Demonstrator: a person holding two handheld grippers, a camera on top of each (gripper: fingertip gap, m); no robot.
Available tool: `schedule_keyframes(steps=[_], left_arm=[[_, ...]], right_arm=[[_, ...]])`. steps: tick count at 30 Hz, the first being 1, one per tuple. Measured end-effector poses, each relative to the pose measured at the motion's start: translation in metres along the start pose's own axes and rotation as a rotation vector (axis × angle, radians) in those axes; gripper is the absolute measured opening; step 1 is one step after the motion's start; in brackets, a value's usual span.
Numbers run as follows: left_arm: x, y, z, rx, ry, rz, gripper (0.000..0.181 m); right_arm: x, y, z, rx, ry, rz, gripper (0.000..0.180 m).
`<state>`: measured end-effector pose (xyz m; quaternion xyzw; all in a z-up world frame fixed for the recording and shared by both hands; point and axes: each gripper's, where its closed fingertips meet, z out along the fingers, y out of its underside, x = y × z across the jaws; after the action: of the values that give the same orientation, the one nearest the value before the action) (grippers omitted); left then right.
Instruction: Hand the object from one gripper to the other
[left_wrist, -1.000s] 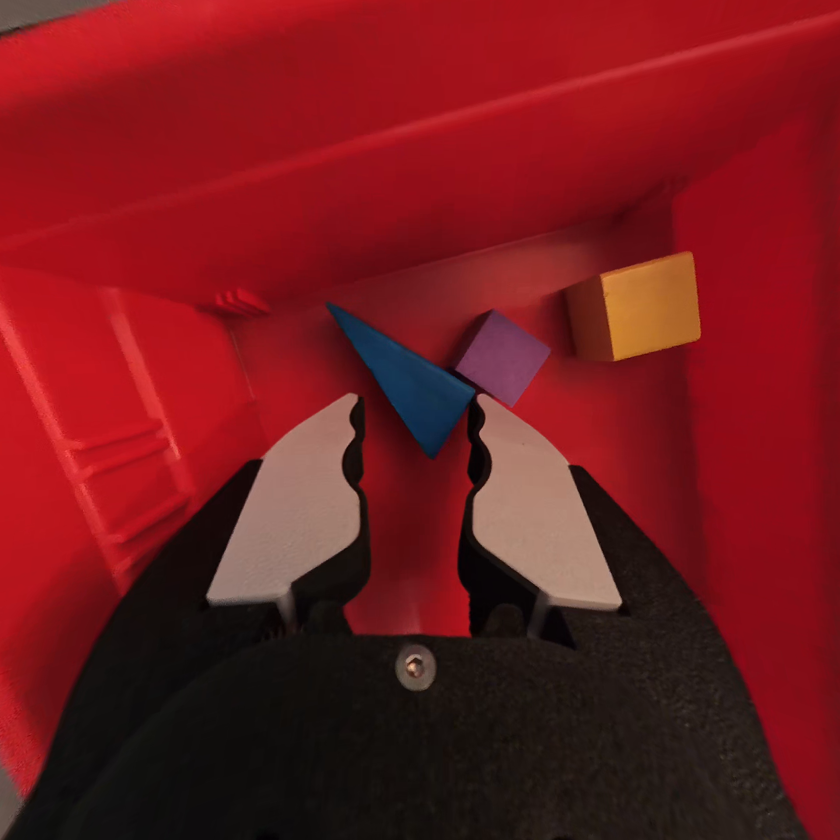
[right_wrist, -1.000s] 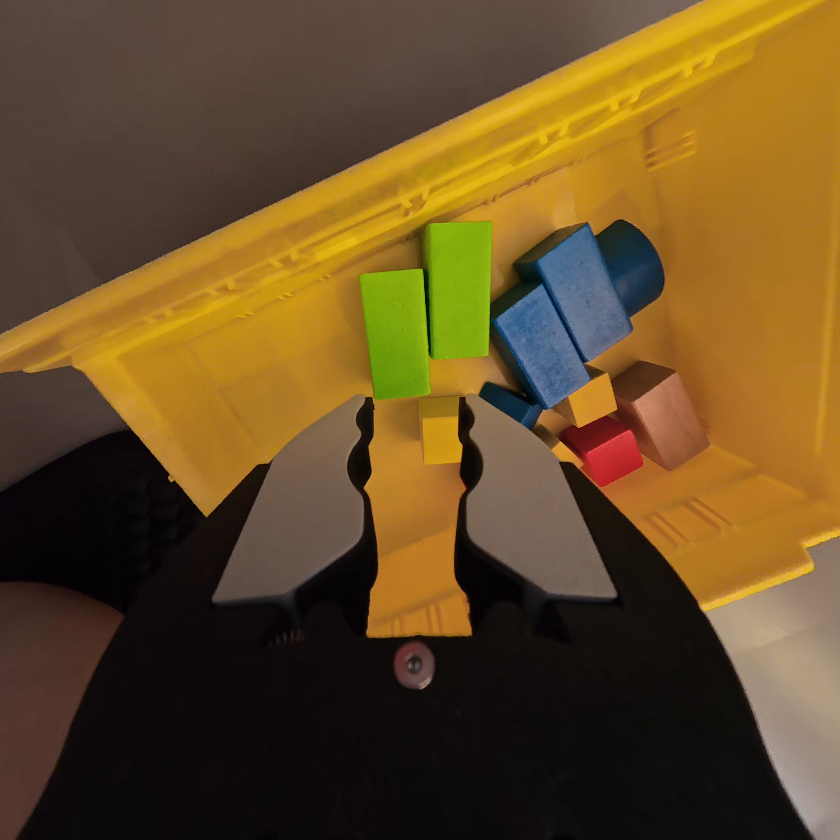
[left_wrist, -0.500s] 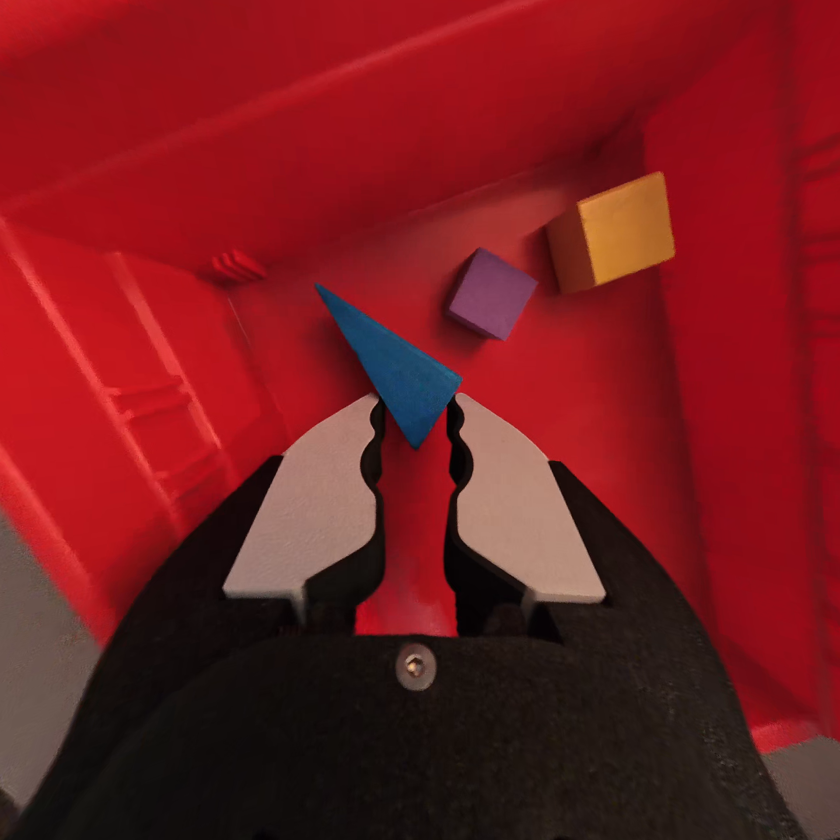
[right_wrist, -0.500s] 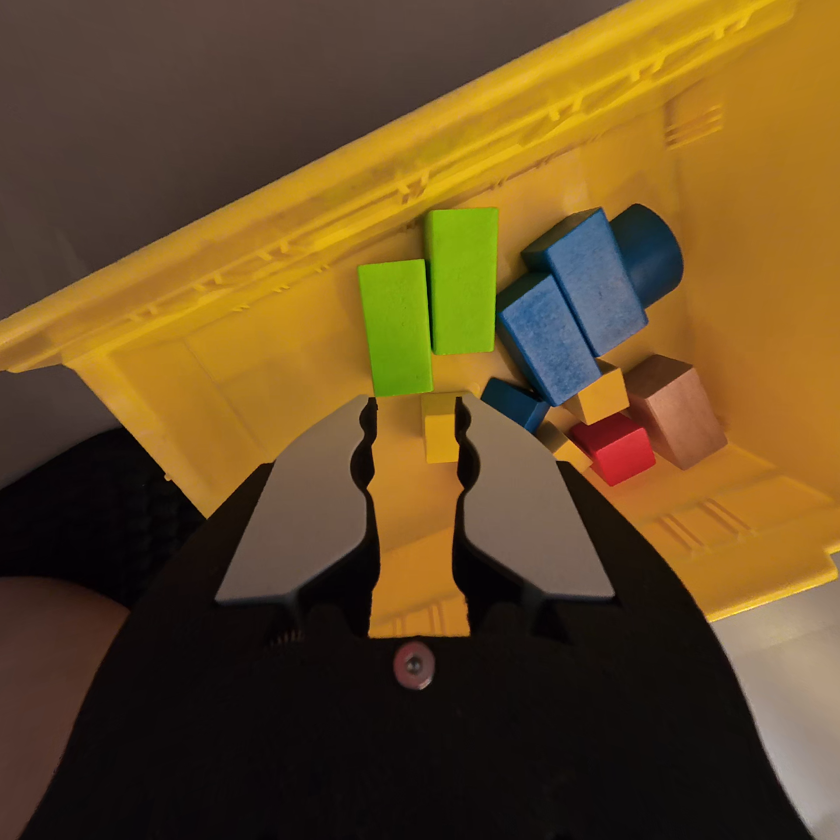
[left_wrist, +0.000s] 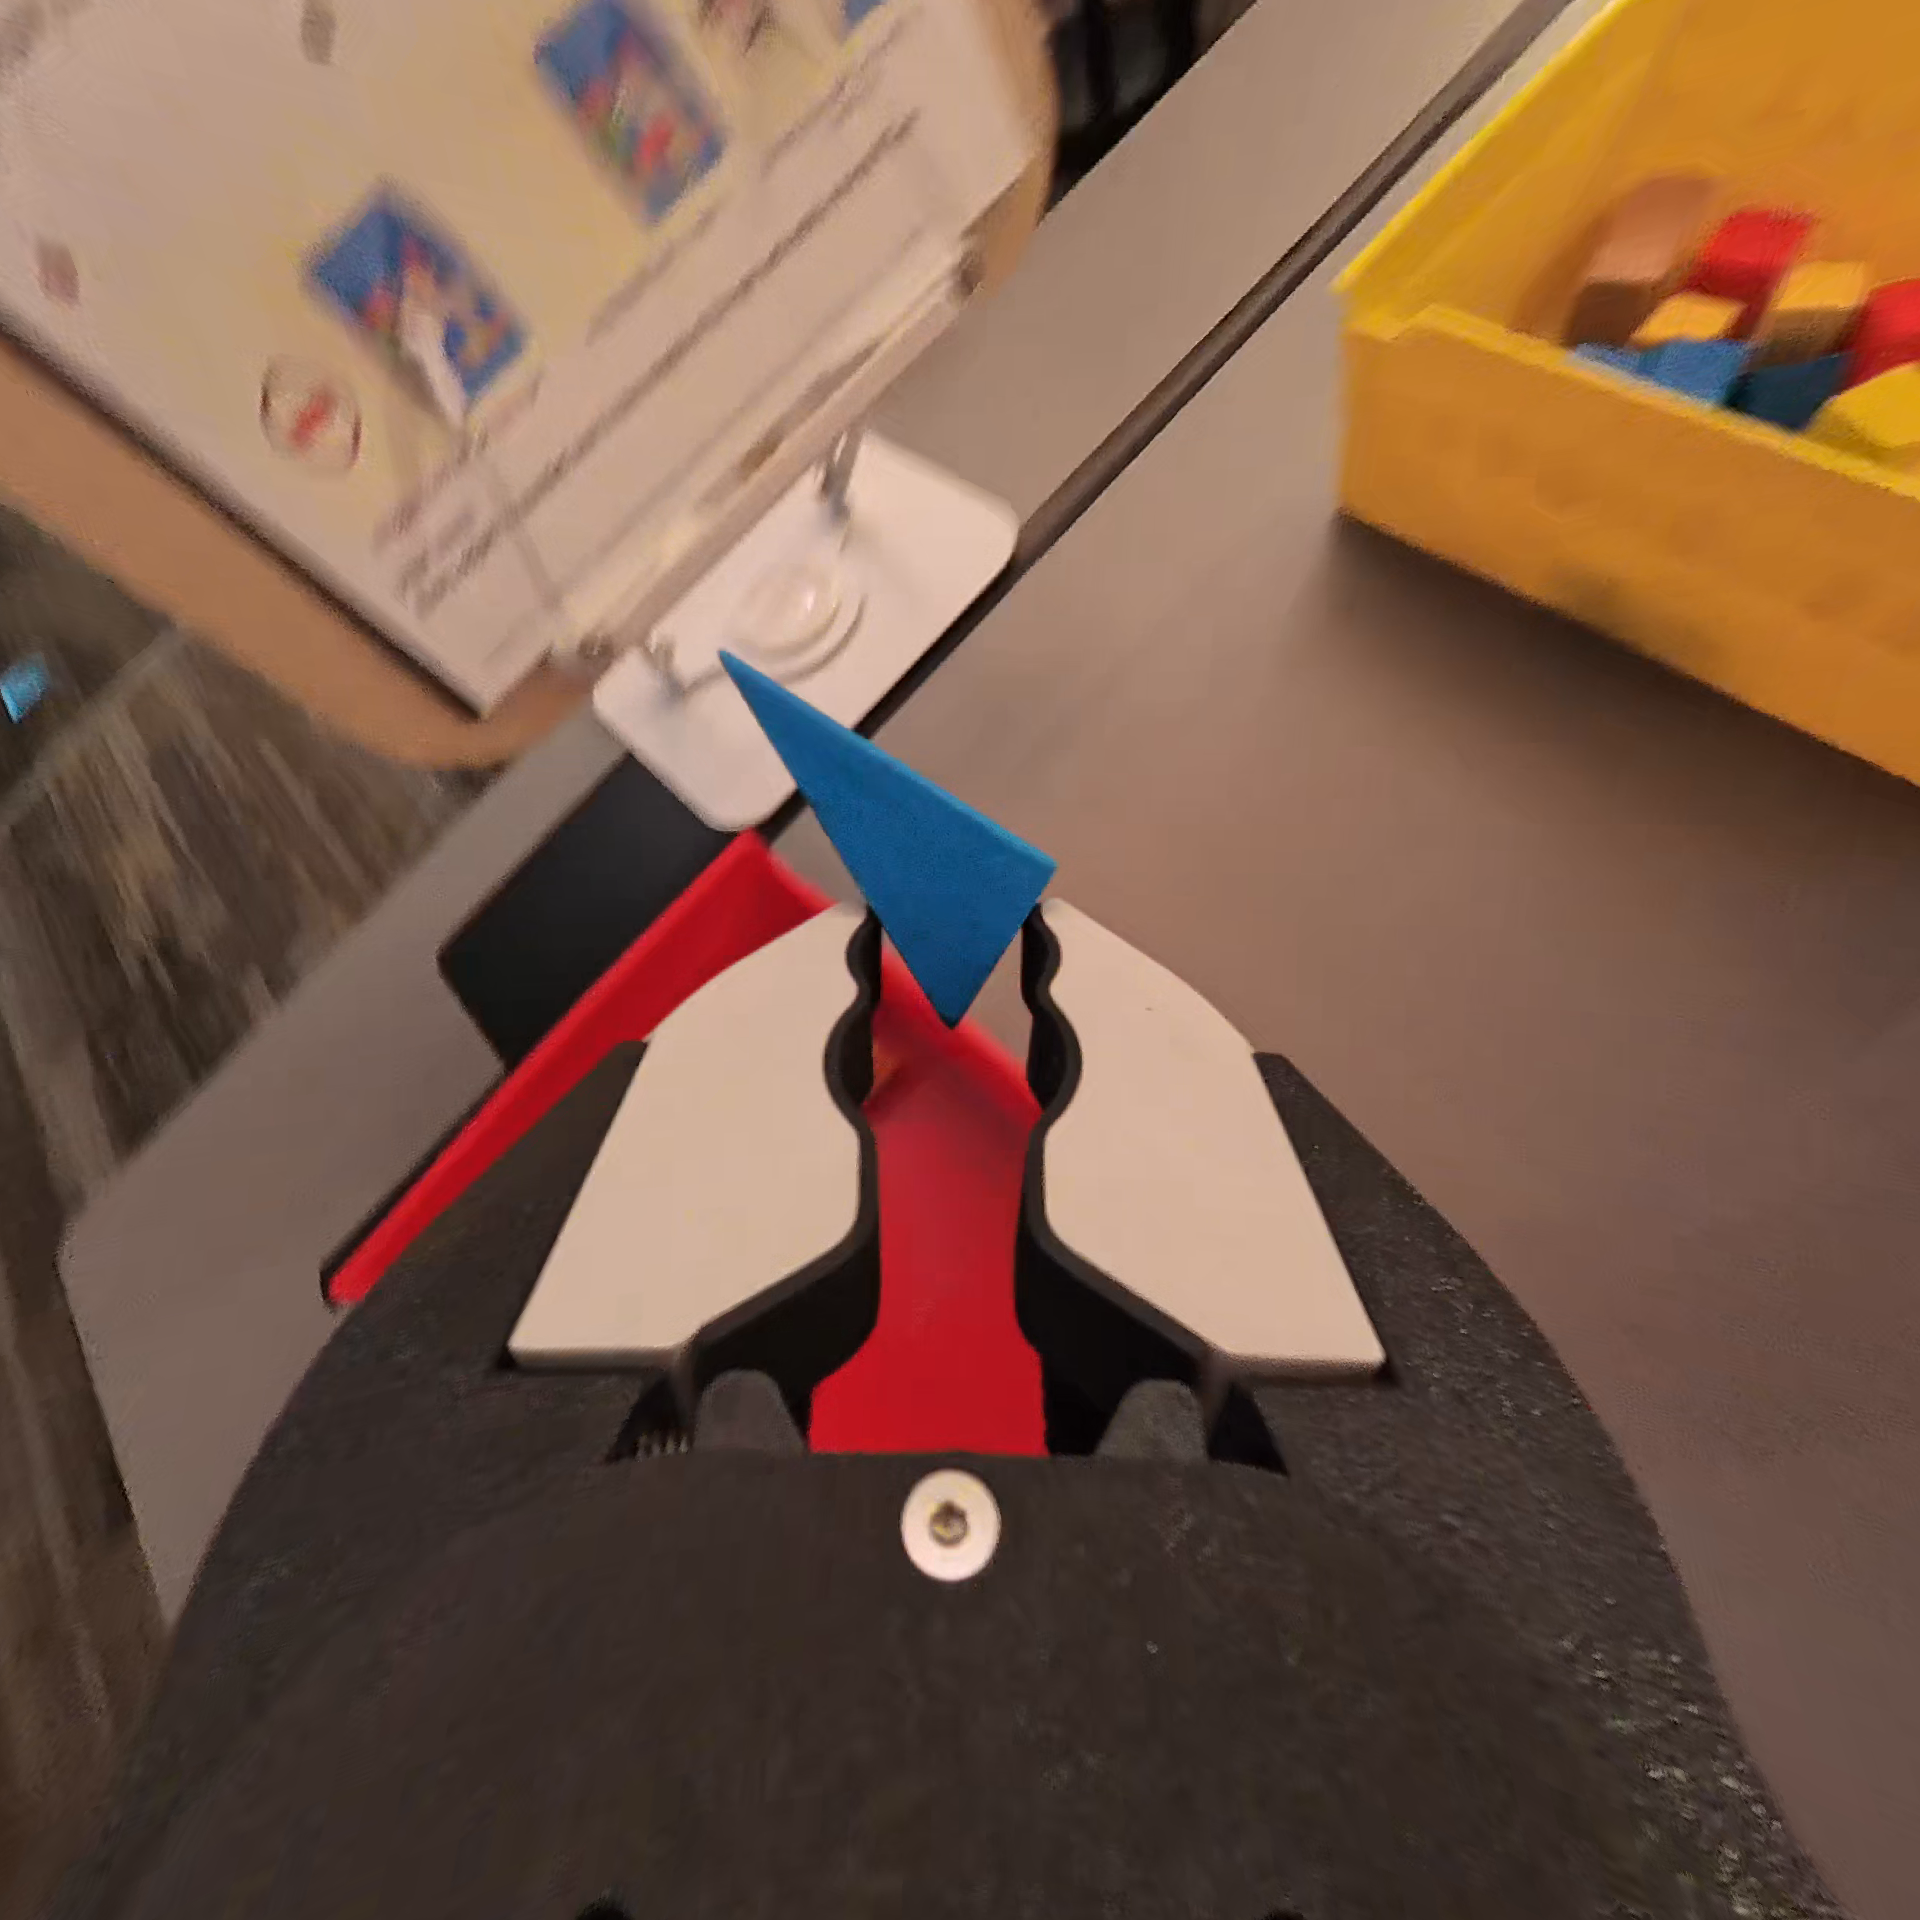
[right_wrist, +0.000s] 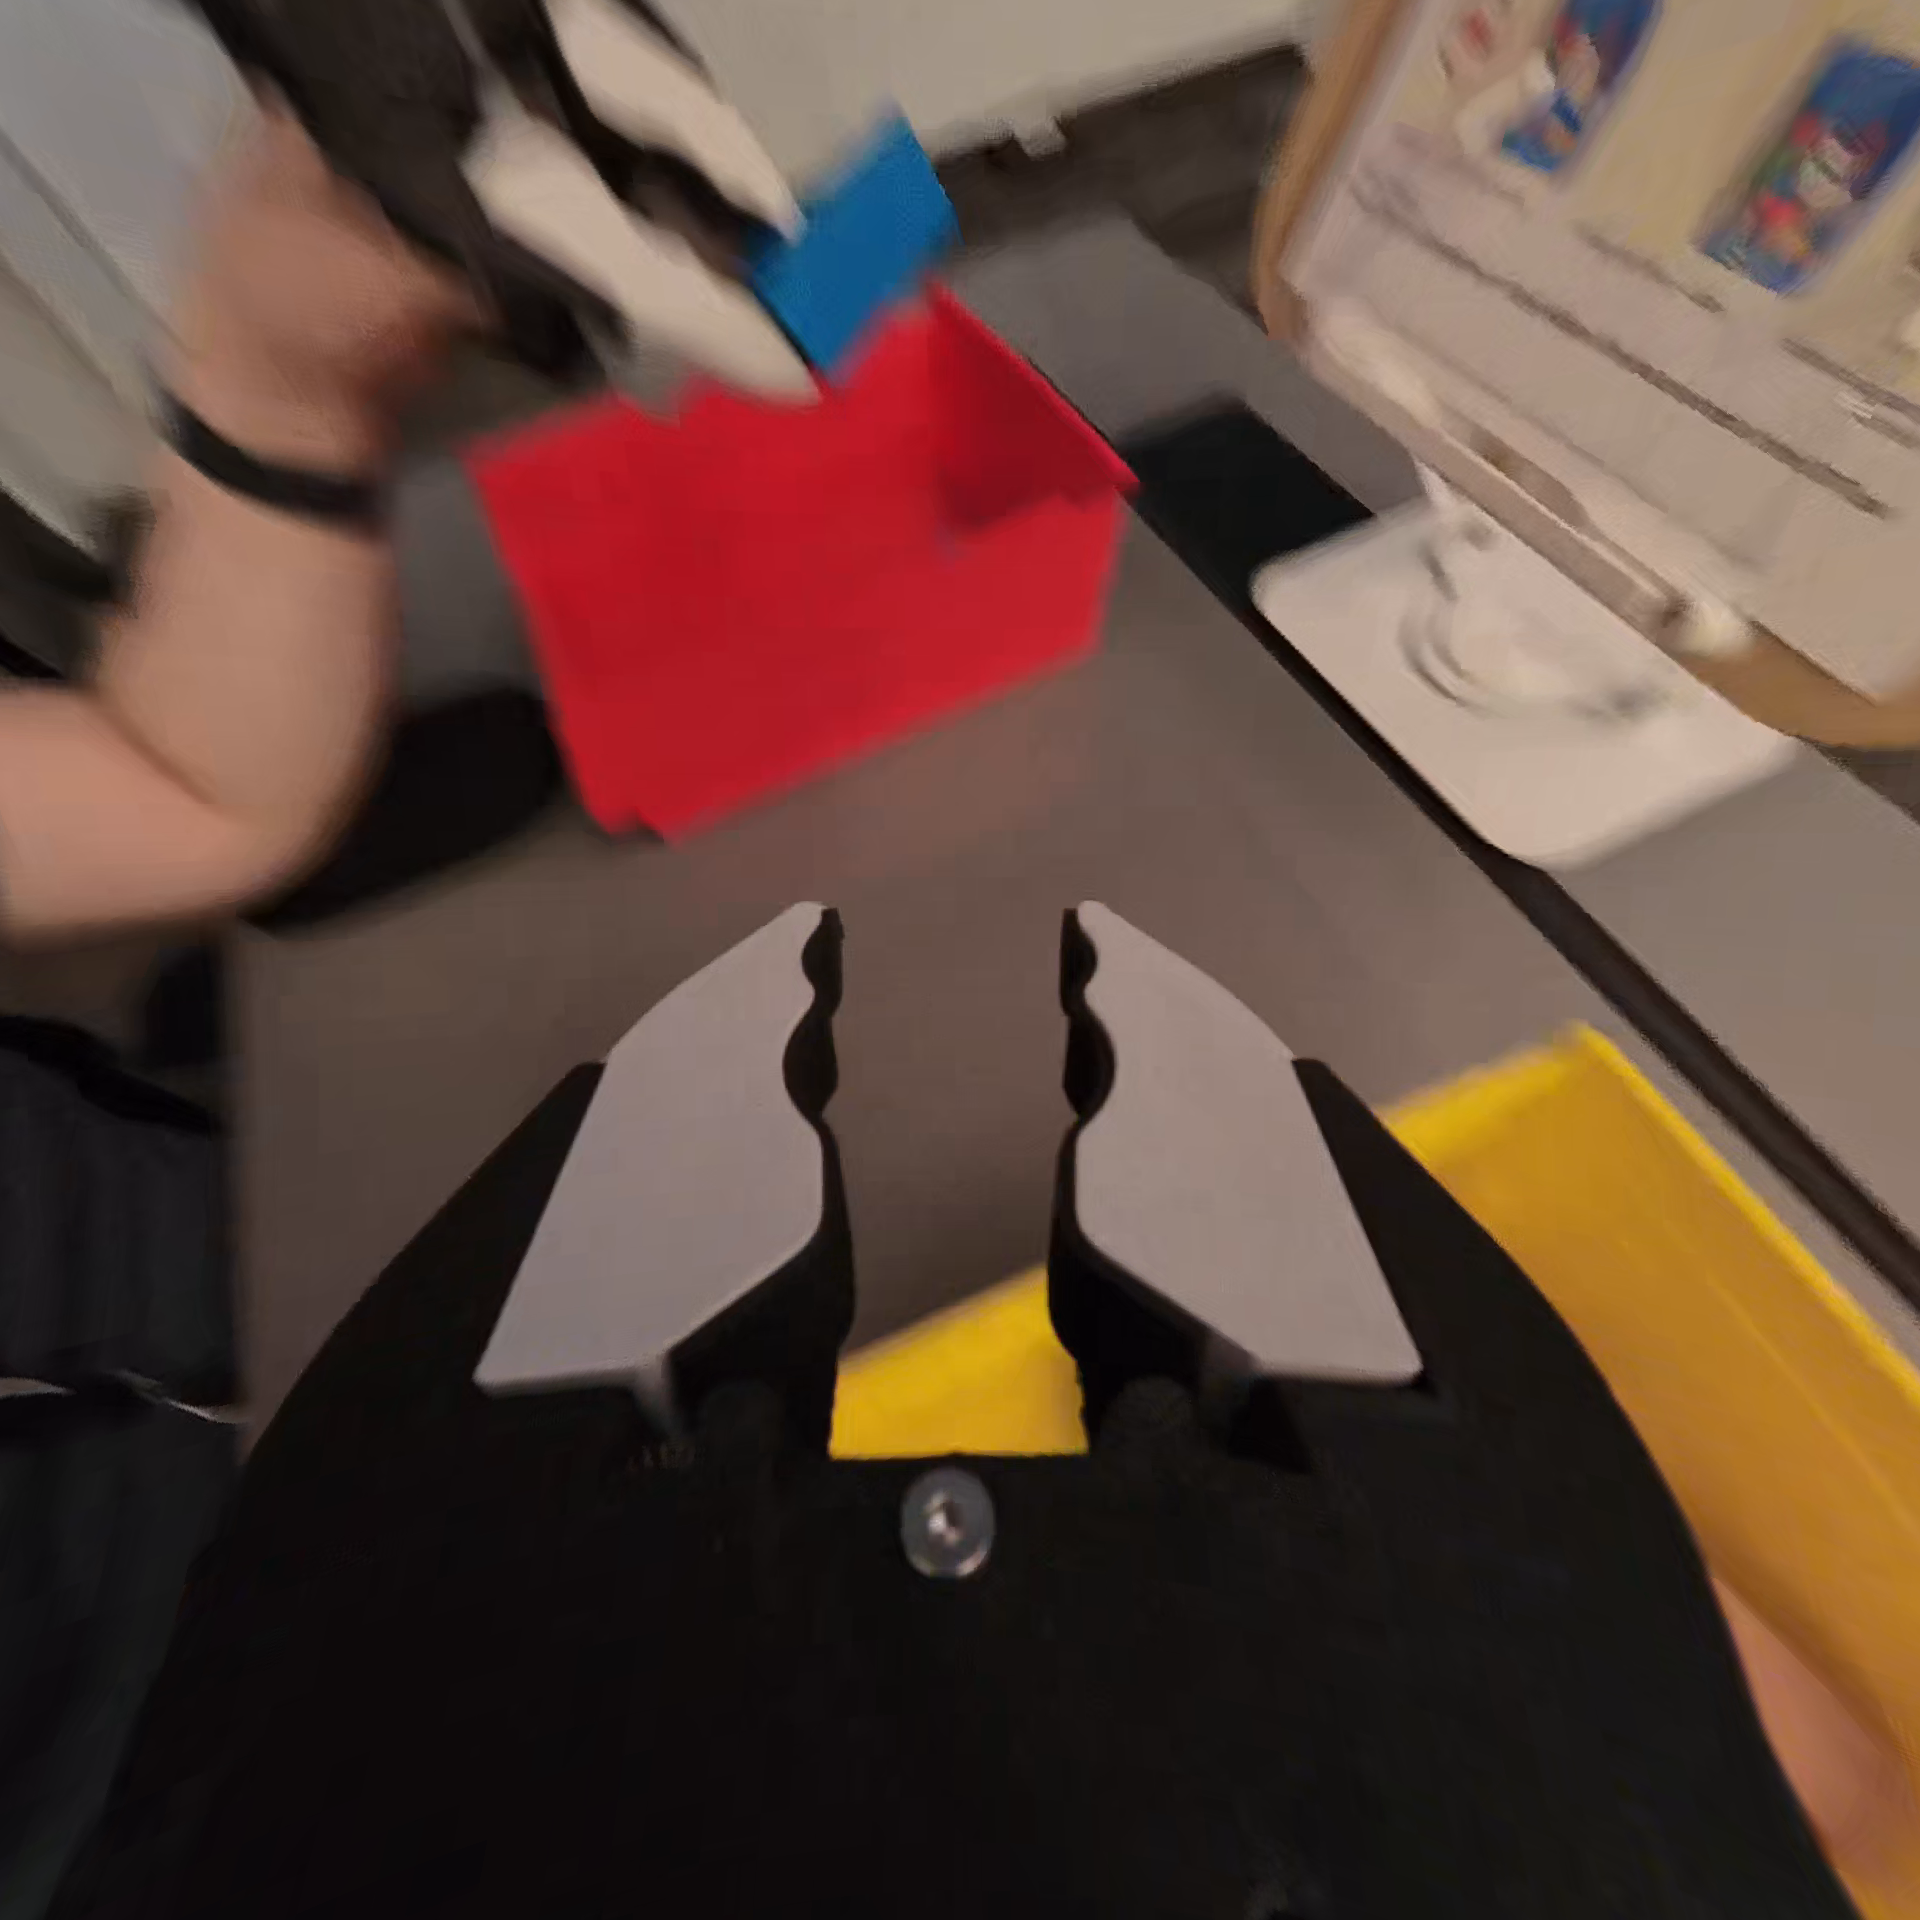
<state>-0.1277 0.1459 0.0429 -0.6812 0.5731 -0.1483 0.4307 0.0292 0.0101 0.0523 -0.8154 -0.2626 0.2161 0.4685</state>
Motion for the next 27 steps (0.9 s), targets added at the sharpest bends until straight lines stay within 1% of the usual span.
schedule_keyframes(steps=[2, 4, 7, 9, 11, 15, 18, 19, 20, 23, 27], left_arm=[[0.027, -0.024, -0.004, 0.063, 0.002, 0.084, 0.025], [0.052, -0.041, -0.007, 0.111, 0.010, 0.151, 0.025], [0.082, -0.055, -0.009, 0.146, 0.025, 0.225, 0.025], [0.093, -0.059, -0.009, 0.154, 0.015, 0.262, 0.025], [0.101, -0.061, -0.009, 0.155, 0.007, 0.290, 0.025], [0.110, -0.063, -0.008, 0.150, 0.000, 0.326, 0.025], [0.112, -0.062, -0.007, 0.135, -0.015, 0.344, 0.025], [0.111, -0.060, -0.006, 0.125, -0.022, 0.348, 0.025], [0.111, -0.059, -0.005, 0.119, -0.024, 0.352, 0.025], [0.114, -0.059, -0.004, 0.126, -0.007, 0.348, 0.026], [0.120, -0.056, -0.007, 0.109, 0.047, 0.324, 0.046]], right_arm=[[-0.024, -0.026, 0.011, 0.124, -0.139, 0.126, 0.047], [-0.035, -0.043, 0.022, 0.211, -0.224, 0.221, 0.049], [-0.036, -0.058, 0.034, 0.328, -0.257, 0.313, 0.048], [-0.037, -0.060, 0.039, 0.362, -0.281, 0.376, 0.049], [-0.038, -0.057, 0.047, 0.350, -0.304, 0.433, 0.051], [-0.049, -0.056, 0.058, 0.339, -0.415, 0.515, 0.049], [-0.055, -0.053, 0.066, 0.308, -0.448, 0.518, 0.043], [-0.057, -0.053, 0.066, 0.312, -0.458, 0.516, 0.036], [-0.056, -0.053, 0.065, 0.312, -0.461, 0.517, 0.033], [-0.055, -0.053, 0.064, 0.306, -0.444, 0.492, 0.033], [-0.053, -0.048, 0.050, 0.237, -0.423, 0.415, 0.033]])
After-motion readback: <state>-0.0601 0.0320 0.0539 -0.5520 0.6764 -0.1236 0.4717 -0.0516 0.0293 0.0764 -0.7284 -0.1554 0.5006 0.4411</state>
